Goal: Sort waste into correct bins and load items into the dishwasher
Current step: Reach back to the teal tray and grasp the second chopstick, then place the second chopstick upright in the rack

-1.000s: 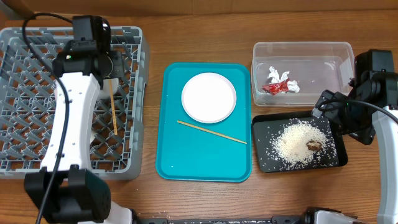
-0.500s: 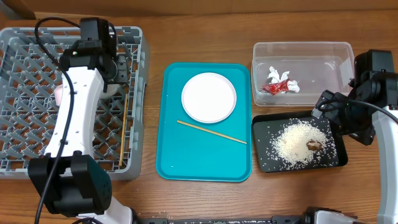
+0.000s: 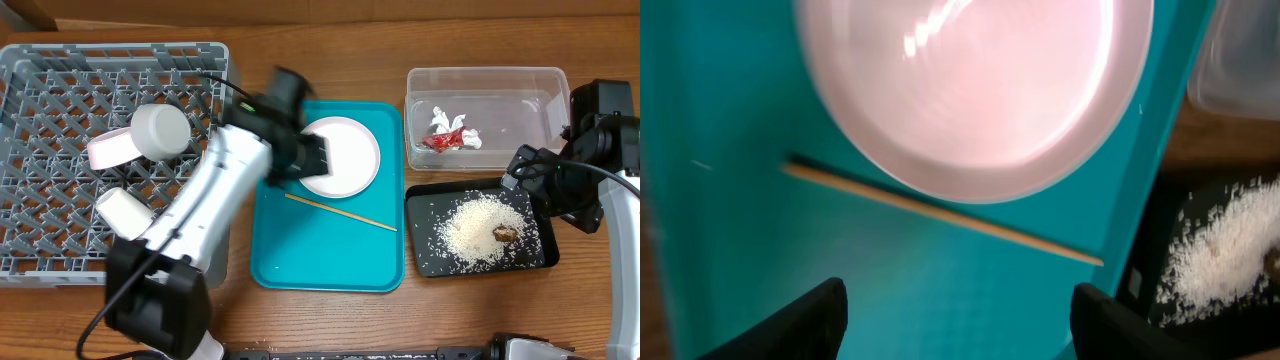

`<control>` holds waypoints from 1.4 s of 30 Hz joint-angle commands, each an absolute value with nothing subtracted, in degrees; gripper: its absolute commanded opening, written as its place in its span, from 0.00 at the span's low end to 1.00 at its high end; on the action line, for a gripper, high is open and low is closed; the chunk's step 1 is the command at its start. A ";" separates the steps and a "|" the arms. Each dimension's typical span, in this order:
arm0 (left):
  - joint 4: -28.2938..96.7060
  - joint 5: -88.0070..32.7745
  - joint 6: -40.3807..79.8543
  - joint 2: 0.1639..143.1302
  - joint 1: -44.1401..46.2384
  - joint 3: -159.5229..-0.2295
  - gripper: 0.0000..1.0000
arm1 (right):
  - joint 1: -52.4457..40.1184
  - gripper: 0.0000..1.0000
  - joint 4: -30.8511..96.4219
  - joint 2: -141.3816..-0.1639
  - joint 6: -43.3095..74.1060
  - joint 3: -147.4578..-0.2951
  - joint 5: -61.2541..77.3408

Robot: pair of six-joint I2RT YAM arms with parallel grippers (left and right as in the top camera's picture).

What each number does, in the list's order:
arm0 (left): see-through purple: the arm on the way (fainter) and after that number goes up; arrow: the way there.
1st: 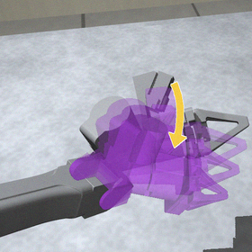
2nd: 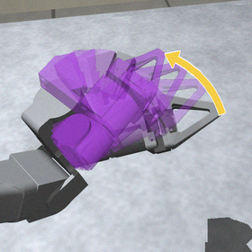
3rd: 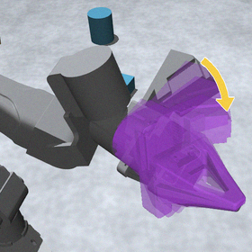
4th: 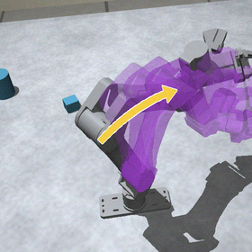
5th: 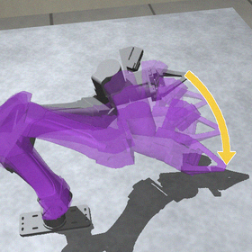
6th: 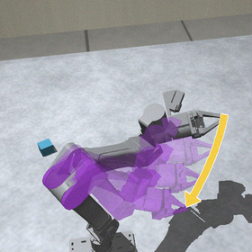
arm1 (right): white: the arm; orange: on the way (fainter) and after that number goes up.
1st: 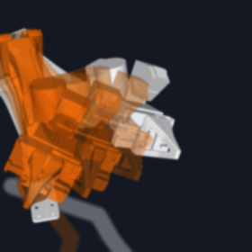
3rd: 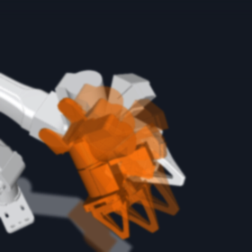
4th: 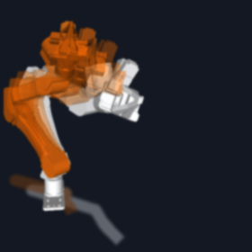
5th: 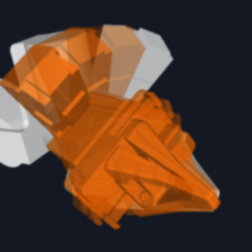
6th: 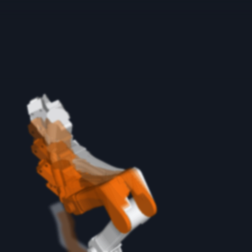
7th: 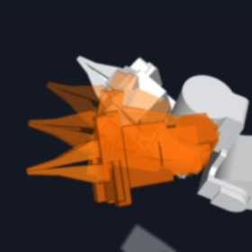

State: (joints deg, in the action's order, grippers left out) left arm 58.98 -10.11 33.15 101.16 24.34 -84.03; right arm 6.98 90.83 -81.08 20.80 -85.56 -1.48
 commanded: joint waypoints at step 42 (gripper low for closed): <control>58.96 8.16 53.82 103.66 33.06 -77.06 0.04 | 6.83 0.99 90.80 -80.86 20.80 -85.86 -1.41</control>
State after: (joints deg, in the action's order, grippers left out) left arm 58.74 4.19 59.18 112.51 36.16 -76.20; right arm 6.98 91.02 -81.08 20.75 -85.56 -1.48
